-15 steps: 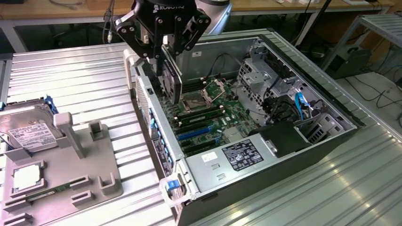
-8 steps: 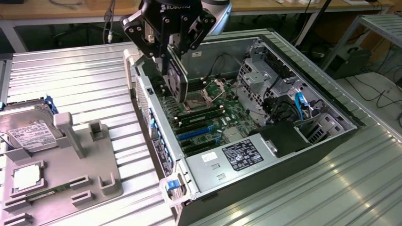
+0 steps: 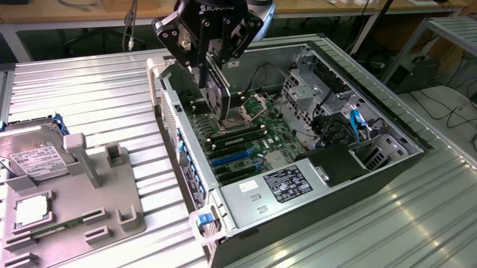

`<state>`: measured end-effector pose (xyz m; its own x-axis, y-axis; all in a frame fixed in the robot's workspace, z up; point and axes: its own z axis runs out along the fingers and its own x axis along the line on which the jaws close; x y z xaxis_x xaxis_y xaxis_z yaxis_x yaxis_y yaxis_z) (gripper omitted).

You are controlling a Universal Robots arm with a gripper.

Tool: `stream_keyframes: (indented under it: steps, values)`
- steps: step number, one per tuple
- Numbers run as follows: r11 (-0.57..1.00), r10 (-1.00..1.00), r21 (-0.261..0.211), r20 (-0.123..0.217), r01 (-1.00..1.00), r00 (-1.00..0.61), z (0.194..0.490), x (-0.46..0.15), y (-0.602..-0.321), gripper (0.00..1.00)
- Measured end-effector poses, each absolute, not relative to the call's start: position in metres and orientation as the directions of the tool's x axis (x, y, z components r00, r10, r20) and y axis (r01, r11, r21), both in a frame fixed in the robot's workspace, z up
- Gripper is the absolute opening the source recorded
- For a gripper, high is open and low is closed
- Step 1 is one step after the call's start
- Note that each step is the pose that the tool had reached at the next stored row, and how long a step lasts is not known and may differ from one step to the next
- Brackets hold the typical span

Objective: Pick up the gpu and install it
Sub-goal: 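Pick up the gpu and move the gpu toward the slot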

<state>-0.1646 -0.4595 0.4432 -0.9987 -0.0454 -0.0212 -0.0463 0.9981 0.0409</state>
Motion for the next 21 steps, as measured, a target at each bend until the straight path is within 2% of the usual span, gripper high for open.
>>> stream_keyframes:
  steps: [21]
  values:
    - [0.998,-0.047,0.041,-0.021,-0.047,-0.999,0.443,-0.135,-0.460,0.28]
